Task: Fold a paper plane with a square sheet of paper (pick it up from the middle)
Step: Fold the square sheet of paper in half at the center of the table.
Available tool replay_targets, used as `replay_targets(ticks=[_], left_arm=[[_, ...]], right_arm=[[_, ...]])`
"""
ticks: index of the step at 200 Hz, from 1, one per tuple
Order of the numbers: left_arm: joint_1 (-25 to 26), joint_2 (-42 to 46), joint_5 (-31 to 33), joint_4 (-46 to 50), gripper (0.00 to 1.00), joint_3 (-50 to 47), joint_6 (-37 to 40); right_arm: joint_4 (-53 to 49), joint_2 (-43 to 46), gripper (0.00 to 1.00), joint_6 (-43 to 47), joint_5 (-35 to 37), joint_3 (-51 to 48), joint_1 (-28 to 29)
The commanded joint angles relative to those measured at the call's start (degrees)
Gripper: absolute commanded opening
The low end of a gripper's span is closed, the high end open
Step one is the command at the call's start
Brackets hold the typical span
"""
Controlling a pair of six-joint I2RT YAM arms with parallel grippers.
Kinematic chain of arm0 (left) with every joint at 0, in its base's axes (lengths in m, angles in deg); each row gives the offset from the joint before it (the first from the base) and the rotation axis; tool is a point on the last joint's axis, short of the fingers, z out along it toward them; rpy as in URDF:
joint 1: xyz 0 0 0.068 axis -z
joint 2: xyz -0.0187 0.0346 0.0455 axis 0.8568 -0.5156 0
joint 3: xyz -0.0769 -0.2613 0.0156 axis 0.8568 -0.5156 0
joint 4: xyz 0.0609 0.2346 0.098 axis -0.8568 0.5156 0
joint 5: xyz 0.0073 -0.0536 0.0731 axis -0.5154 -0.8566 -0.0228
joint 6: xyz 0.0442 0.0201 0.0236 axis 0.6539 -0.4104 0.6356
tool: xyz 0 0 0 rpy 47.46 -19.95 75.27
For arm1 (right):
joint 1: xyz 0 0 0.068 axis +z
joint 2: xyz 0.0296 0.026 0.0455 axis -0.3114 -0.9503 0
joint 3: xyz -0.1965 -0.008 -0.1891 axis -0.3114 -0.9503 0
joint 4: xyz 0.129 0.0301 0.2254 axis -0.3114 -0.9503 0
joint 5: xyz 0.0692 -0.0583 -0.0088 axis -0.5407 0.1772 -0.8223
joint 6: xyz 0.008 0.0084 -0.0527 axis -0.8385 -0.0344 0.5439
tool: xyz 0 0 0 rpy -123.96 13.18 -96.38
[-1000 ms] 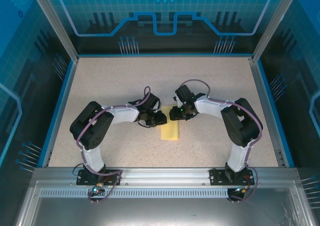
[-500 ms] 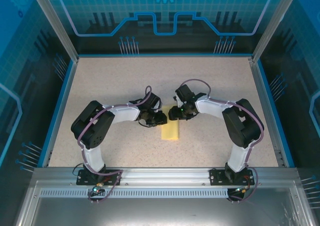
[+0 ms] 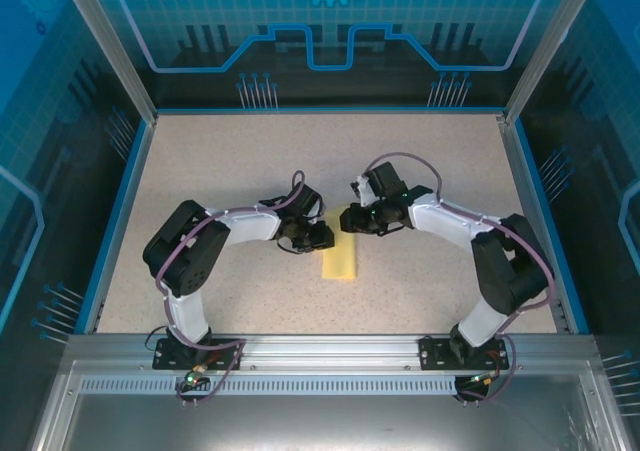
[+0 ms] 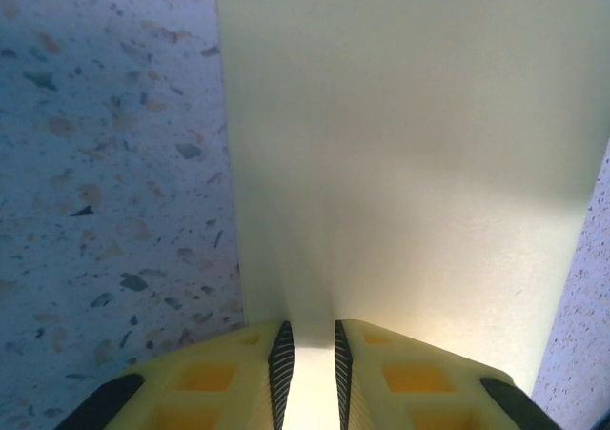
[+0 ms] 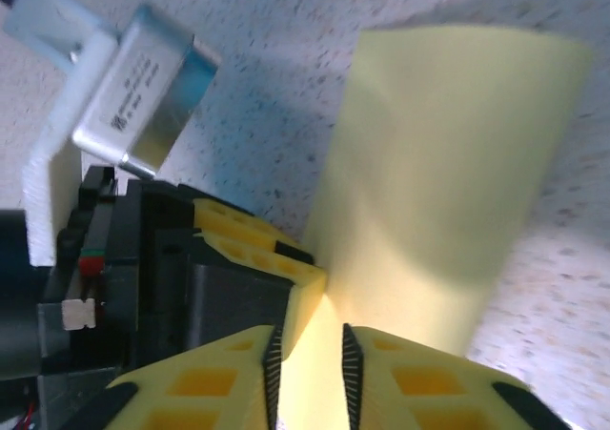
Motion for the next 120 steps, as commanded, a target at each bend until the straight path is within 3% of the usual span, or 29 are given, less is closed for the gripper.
replay_targets(ticks=[1,120], left_arm=[[0.39,-2.86,3.79,4.27,0.24,-0.25,1.80],[0.39,-3.83,4.97,5.57,0.23,0.27,2.29]], right_arm=[[4.26,-3.75,0.21,-3.22,-4.92,-1.52,0.47],[5.00,-9.28,0.18,-0.50,-0.33,-3.36,-1.00]])
